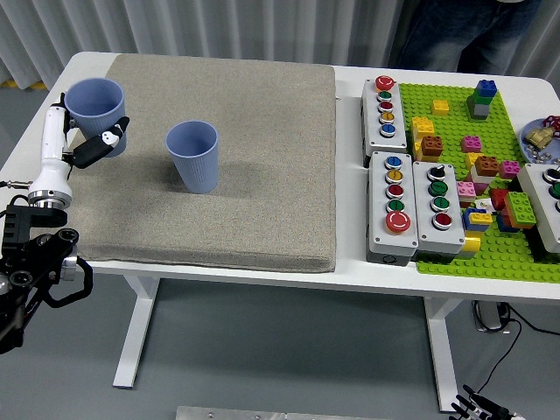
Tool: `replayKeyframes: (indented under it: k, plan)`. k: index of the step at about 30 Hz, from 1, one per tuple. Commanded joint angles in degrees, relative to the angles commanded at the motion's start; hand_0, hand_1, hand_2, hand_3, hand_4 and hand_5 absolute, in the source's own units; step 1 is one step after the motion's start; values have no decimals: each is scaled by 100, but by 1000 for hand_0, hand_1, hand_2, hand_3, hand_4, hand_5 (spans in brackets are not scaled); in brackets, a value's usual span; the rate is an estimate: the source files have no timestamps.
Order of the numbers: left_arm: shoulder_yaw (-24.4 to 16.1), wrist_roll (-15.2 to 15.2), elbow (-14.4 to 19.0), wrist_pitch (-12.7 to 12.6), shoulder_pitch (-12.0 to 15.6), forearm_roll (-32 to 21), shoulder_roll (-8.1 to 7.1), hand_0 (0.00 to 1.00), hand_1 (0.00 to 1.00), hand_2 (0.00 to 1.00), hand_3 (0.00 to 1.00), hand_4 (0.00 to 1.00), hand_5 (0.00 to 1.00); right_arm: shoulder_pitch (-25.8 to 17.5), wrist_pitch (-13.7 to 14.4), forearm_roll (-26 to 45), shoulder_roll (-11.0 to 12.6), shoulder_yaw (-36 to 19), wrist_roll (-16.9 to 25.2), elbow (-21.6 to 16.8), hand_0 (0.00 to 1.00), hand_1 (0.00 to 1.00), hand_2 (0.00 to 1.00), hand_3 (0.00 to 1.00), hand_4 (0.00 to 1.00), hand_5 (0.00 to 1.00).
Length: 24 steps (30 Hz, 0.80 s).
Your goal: Pick cup pour cup place
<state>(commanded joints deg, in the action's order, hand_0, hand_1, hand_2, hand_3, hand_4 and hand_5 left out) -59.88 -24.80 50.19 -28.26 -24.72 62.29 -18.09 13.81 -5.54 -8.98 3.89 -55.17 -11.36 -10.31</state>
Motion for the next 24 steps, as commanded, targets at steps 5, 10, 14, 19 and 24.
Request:
replayKeyframes:
  k: [5,10,14,19,24]
  plan:
    - [-49,-34,-204,35,142,-99,205,503,521,633,594,324,2,-3,-3,-39,-16,-35,-10,0,765,697,726,619,232,157]
    - [-122,-38,-228,69,181,-51,299,508,526,636,596,331,2,0,-14,-56,-10,-53,-18,0,765,696,726,620,232,156]
    - [-176,-64,-253,102,157,-99,342,503,529,638,598,352,2,23,-17,-62,2,-69,-12,0,765,695,726,621,232,157]
    - [-245,-133,-291,174,138,-124,413,495,534,641,601,399,2,49,-17,-25,14,-46,-3,0,765,696,726,620,231,157]
    - [-287,-190,-392,218,131,-150,552,495,534,641,601,399,2,48,-11,-28,-1,-41,-5,0,765,696,726,620,231,157]
